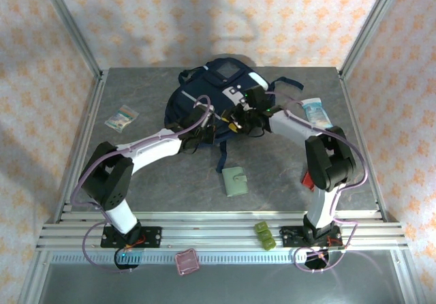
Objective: Pack the student bag
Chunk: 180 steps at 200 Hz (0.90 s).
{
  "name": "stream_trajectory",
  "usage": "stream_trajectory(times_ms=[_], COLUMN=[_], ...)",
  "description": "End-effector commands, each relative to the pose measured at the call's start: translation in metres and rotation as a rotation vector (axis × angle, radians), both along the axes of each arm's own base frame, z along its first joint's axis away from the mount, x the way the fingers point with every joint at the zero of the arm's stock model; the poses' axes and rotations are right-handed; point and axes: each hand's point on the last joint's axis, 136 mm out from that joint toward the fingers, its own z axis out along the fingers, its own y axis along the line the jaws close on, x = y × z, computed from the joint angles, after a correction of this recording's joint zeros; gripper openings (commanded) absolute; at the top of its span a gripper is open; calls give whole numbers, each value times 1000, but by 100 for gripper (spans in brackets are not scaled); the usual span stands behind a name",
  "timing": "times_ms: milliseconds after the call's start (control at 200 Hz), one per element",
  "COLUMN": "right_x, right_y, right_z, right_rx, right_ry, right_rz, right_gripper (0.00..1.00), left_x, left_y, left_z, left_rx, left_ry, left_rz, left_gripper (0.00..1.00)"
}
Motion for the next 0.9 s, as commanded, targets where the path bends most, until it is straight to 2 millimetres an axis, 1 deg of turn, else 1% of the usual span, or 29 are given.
stream_trajectory(times_ms=[0,185,250,305,330,400,491,631,691,786,896], right_x=[16,30,35,37,38,41,44,46,46,47,48], right_y=[18,27,29,30,30,26,17,-6,-12,-16,-17], right_z=[10,-9,-14,-18,-18,-17,-14,-10,-9,-7,-6], right_rx=[49,36,30,30,32,26,25,15,12,9,10], right_ry=[-34,7,14,24,22,18,2,-13,-20,-32,-39], right_rz=[4,-21,-27,-32,-34,-51,-84,-149,-167,-177,-180], right_gripper=[42,34,24,5,0,0,0,0,0,0,0], left_x=[0,0,-1,-1,0,-1,-1,2,4,9,16], left_y=[0,3,4,6,8,16,33,75,95,119,139], left_z=[-1,-1,-4,-6,-7,-11,-16,-21,-21,-19,-15], left_rx=[35,64,65,75,83,114,151,177,178,182,183], left_ry=[3,-11,-8,-7,-8,-10,-9,2,3,-1,-6], left_rz=[4,18,21,31,37,66,112,216,264,320,375], left_gripper=[0,0,0,0,0,0,0,0,0,0,0])
